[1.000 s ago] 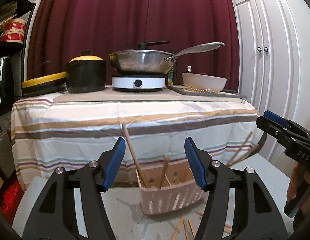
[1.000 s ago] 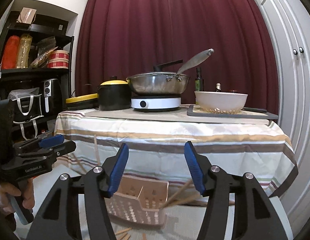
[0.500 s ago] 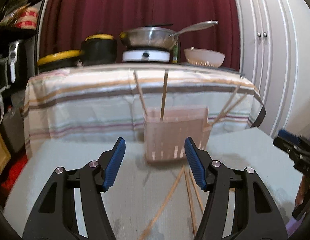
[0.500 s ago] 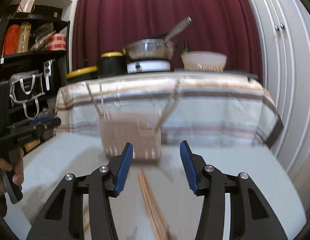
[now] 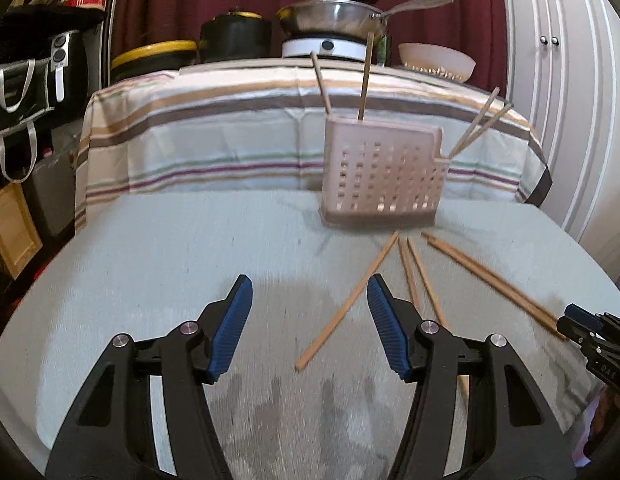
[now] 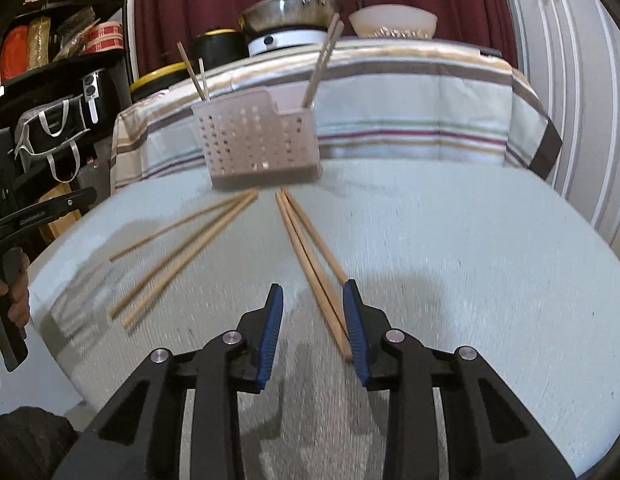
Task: Organize utensils
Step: 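Raise both open tools away from the caddy, then lower both open tools toward the chopsticks lying on the mat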
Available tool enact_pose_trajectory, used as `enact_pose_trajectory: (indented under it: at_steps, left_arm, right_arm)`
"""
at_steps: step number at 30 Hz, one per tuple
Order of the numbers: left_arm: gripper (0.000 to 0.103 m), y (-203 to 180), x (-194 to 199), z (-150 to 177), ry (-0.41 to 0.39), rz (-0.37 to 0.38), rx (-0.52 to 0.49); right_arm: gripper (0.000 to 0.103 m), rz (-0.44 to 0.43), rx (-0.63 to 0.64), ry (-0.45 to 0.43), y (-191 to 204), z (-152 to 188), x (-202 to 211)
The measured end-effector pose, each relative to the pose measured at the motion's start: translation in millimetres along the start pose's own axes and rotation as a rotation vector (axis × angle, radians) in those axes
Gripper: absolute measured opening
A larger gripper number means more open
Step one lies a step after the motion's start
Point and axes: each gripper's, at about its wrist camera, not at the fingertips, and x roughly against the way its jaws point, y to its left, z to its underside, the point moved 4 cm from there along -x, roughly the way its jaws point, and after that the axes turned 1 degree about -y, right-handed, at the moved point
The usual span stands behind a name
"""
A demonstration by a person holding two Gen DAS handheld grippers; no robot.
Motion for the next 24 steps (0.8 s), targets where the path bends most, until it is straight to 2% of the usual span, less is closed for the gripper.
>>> enact_pose_trajectory:
  at_steps: [13, 18, 24]
  left_arm:
    - [0.058, -1, -5, 11, 0.032, 0.007, 0.006]
    - [0.058, -1, -7, 14, 0.038, 0.01, 0.006]
    - [0.058, 1, -10, 16, 0.049, 0.007, 0.011]
  right_arm:
    - [0.03, 0.017, 0.004, 0.045, -1, 14, -5]
    - [0.029, -0.018, 0.022, 0.051, 8, 14, -5]
    - [0.03, 0.016, 0.004, 0.049, 2, 15, -7]
